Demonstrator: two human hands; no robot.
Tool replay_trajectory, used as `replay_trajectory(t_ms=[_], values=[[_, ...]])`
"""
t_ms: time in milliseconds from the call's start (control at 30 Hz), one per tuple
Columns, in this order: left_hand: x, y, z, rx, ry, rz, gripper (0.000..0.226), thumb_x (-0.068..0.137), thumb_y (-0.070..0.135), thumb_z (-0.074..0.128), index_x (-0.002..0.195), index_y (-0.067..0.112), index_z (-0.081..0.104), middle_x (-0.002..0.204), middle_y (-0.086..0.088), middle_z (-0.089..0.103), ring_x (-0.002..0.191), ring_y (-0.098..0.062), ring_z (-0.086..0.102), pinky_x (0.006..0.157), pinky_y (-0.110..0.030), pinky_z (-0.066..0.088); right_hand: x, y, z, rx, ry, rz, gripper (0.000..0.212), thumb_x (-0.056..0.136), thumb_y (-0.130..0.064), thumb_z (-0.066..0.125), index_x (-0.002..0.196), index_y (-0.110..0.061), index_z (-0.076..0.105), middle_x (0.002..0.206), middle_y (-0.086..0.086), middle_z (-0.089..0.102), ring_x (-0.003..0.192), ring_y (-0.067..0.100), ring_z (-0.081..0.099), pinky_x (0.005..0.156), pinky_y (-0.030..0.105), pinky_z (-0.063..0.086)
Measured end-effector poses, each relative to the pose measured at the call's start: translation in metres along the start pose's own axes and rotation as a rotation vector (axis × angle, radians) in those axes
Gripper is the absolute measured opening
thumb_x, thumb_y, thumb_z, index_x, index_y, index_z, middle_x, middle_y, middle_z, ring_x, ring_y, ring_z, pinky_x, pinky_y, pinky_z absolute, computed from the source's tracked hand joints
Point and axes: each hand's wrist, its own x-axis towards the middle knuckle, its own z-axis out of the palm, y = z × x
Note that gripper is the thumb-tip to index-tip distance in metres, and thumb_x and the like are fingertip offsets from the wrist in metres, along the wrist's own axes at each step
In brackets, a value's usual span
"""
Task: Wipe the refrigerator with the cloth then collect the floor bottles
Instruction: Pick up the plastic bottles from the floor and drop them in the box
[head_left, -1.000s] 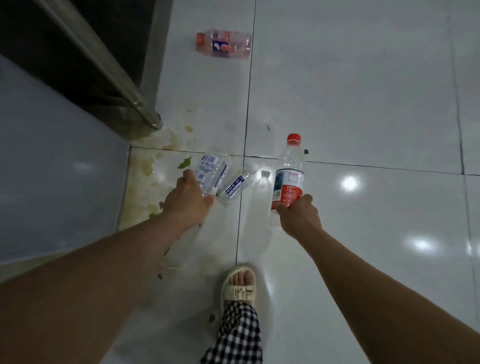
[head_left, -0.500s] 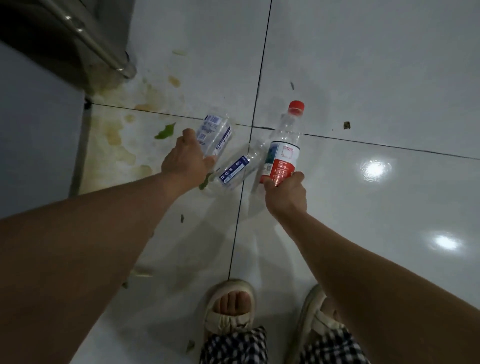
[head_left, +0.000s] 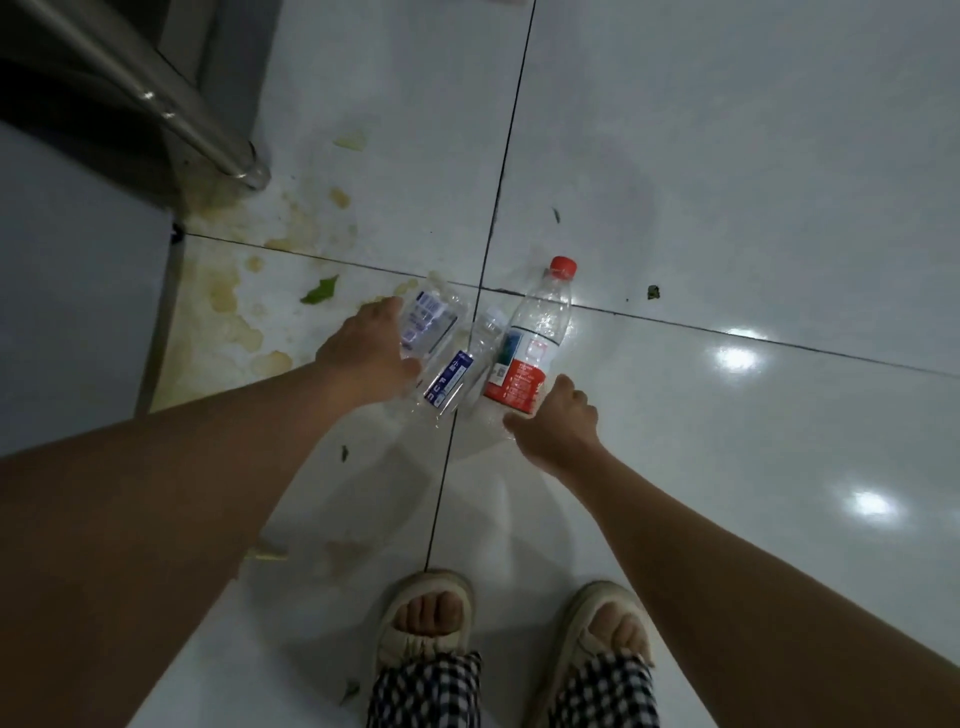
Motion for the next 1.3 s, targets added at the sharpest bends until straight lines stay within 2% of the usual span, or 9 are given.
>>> replay_trajectory(t_ms=[67, 233, 400, 733, 833, 1000, 1300], values=[[-0.021, 0.015, -0.025, 0.022, -0.003, 0.016, 0.077, 0.084, 0.032, 0.065, 0.145, 0.015, 0.021, 0.146, -0.010, 0.034, 0.128, -0.029, 0.041, 0.098, -0.040, 0.038, -0.026, -0.007, -0.025, -0.060, 0.008, -0.047, 0.062, 0.086, -0.029, 0.063, 0.135, -0.010, 0.029, 0.129, 0.012, 0.043, 0.116, 0.027, 0.038, 0.091, 0.038, 0.036], [-0.080, 0.075, -0.102, 0.018, 0.016, 0.064, 0.067, 0.084, 0.027, 0.061, 0.141, 0.016, 0.027, 0.136, -0.007, 0.046, 0.120, -0.025, 0.047, 0.085, -0.033, 0.038, -0.097, -0.031, -0.110, -0.209, 0.036, -0.163, 0.068, 0.089, -0.032, 0.060, 0.142, -0.011, 0.023, 0.137, 0.011, 0.039, 0.125, 0.027, 0.035, 0.100, 0.039, 0.038], [-0.130, 0.157, -0.189, -0.003, 0.030, 0.133, 0.070, 0.086, 0.030, 0.060, 0.144, 0.016, 0.024, 0.139, -0.008, 0.045, 0.123, -0.025, 0.047, 0.096, -0.038, 0.042, -0.158, -0.060, -0.218, -0.297, 0.069, -0.252, 0.070, 0.090, -0.030, 0.058, 0.145, -0.011, 0.019, 0.144, 0.011, 0.032, 0.130, 0.028, 0.031, 0.103, 0.038, 0.035], [-0.196, 0.280, -0.335, -0.010, 0.142, 0.225, 0.065, 0.086, 0.032, 0.059, 0.141, 0.018, 0.028, 0.137, -0.005, 0.048, 0.121, -0.025, 0.048, 0.095, -0.038, 0.044, -0.244, -0.113, -0.414, -0.503, 0.212, -0.462, 0.061, 0.091, -0.026, 0.055, 0.143, -0.013, 0.025, 0.149, 0.006, 0.026, 0.130, 0.027, 0.031, 0.100, 0.035, 0.037], [-0.190, 0.295, -0.362, -0.016, 0.163, 0.215, 0.066, 0.087, 0.033, 0.058, 0.143, 0.019, 0.025, 0.138, -0.004, 0.048, 0.120, -0.024, 0.049, 0.090, -0.034, 0.043, -0.240, -0.135, -0.453, -0.553, 0.229, -0.485, 0.062, 0.091, -0.027, 0.055, 0.144, -0.013, 0.024, 0.150, 0.007, 0.023, 0.132, 0.027, 0.029, 0.101, 0.037, 0.037], [-0.150, 0.299, -0.394, -0.047, 0.167, 0.149, 0.067, 0.087, 0.034, 0.057, 0.144, 0.018, 0.024, 0.140, -0.003, 0.047, 0.123, -0.023, 0.048, 0.092, -0.033, 0.041, -0.201, -0.186, -0.491, -0.618, 0.218, -0.517, 0.064, 0.091, -0.029, 0.055, 0.145, -0.013, 0.023, 0.151, 0.008, 0.022, 0.134, 0.027, 0.027, 0.102, 0.038, 0.036], [-0.054, 0.259, -0.429, -0.121, 0.168, -0.077, 0.059, 0.085, 0.031, 0.055, 0.138, 0.021, 0.030, 0.134, 0.001, 0.052, 0.120, -0.022, 0.050, 0.091, -0.034, 0.045, -0.080, -0.286, -0.498, -0.790, 0.070, -0.591, 0.064, 0.091, -0.030, 0.055, 0.144, -0.012, 0.024, 0.150, 0.009, 0.022, 0.133, 0.028, 0.027, 0.103, 0.038, 0.035]])
